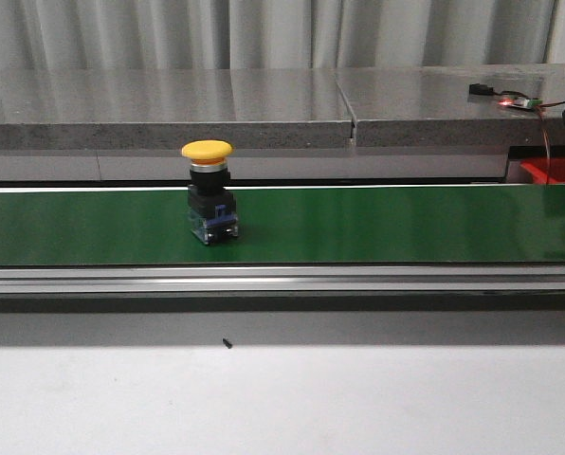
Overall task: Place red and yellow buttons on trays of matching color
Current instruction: 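Carry the red button into the red tray and open the right gripper, then lower the right gripper onto the yellow button on the belt, grasp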
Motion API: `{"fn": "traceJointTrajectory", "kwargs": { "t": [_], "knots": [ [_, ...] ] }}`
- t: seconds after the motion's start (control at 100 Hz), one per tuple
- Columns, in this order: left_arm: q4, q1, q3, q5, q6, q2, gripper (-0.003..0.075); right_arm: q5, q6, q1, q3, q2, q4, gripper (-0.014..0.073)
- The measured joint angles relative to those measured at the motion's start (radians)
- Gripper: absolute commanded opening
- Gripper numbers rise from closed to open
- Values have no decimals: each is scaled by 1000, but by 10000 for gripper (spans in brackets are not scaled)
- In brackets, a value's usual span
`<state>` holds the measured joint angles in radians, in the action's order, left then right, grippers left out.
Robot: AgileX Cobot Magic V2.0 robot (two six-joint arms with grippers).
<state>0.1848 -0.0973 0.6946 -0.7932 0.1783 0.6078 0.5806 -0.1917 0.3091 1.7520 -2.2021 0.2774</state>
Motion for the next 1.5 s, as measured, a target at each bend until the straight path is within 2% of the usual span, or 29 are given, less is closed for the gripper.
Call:
{"fn": "traceJointTrajectory", "kwargs": {
  "t": [0.48,0.65,0.88,1.11,1.5],
  "knots": [
    [0,0,0,0,0,0,-19,3,0,-26,-20,180,-63,527],
    [0,0,0,0,0,0,-19,2,7,-68,-116,287,-75,527],
    [0,0,0,0,0,0,-19,-4,104,-121,-278,465,-134,527],
    [0,0,0,0,0,0,-19,24,237,-210,-381,631,-244,527],
    [0,0,0,0,0,0,-19,227,246,-416,-465,755,-267,527]
  ]
}}
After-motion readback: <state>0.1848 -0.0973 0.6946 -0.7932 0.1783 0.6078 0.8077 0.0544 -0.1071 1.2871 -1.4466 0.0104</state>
